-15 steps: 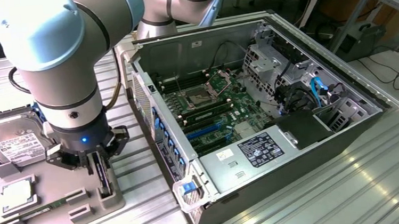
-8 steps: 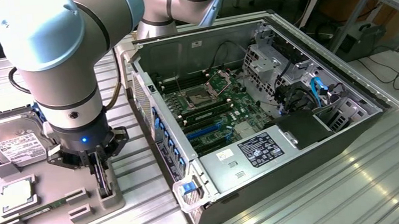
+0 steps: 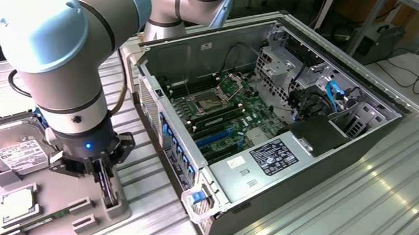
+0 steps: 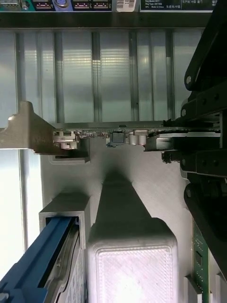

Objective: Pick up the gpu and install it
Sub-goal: 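Pick up the gpu and move the gpu toward the slot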

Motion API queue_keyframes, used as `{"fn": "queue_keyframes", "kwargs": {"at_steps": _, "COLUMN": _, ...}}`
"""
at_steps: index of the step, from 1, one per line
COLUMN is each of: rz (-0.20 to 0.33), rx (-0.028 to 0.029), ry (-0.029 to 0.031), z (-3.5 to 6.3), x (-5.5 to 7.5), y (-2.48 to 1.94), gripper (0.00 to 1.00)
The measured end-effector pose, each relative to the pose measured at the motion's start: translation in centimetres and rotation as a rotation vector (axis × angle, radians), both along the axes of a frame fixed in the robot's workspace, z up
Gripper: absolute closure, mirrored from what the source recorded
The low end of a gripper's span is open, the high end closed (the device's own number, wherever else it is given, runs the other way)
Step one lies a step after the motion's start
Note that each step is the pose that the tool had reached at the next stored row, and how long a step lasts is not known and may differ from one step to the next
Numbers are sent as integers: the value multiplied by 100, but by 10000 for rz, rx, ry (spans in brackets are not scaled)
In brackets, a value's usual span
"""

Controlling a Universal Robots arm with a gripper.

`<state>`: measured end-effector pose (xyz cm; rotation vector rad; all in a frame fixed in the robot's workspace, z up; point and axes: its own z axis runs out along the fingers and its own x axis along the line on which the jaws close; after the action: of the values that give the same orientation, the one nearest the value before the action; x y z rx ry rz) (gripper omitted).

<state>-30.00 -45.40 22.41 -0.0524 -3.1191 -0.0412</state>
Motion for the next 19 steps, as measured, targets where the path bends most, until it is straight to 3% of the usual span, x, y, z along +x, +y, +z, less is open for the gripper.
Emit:
{"fn": "queue_keyframes", "kwargs": {"at_steps": 15, "rz": 0, "rx": 0, "ry": 0, "z": 163, "x": 1, "y": 0, "gripper": 72}}
{"fn": "queue_keyframes", "kwargs": {"at_steps": 19, "rz": 1, "rx": 0, "ry": 1, "z": 341, "x": 2, "y": 0, "gripper": 72}}
